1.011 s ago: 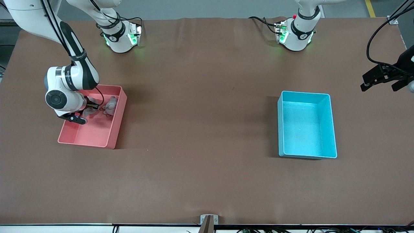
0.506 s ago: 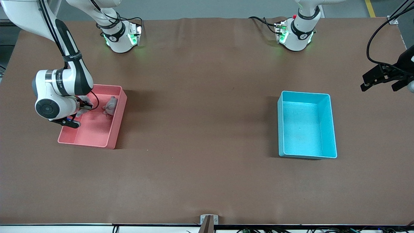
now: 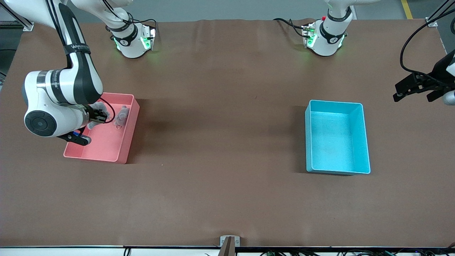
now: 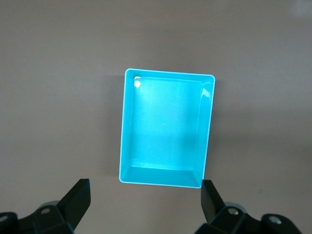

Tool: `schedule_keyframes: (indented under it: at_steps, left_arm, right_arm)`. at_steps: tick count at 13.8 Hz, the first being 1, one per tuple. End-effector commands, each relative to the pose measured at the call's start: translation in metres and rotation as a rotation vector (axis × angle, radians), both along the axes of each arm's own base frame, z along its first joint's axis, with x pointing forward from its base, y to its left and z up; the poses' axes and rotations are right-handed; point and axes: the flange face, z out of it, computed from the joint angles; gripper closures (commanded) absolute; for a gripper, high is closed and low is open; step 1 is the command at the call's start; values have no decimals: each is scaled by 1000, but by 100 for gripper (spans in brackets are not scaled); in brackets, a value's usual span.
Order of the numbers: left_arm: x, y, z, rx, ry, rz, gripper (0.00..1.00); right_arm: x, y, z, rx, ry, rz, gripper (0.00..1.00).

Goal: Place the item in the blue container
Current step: 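Carry the plush to mid-table with the right gripper while the left gripper approaches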

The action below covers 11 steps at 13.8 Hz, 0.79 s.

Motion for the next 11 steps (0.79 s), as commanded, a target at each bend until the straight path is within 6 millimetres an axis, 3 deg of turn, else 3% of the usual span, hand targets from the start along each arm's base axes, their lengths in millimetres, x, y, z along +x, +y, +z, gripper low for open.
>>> schedule_keyframes:
  at_steps: [1, 6, 9, 11]
  left_arm:
    - [10, -5, -22, -10, 45, -18, 0]
    - [17, 0, -54, -9, 149, -14, 0]
    - [16, -10, -68, -17, 198, -12, 0]
    - [12, -43, -82, -12, 221, -30, 0]
  right_arm:
    - [2, 39, 18, 34, -22, -101, 100]
    - [-9, 163, 27, 86, -96, -250, 100]
    - [-17, 230, 0, 77, -161, -311, 100]
    - [-29, 290, -36, 88, -183, -380, 100]
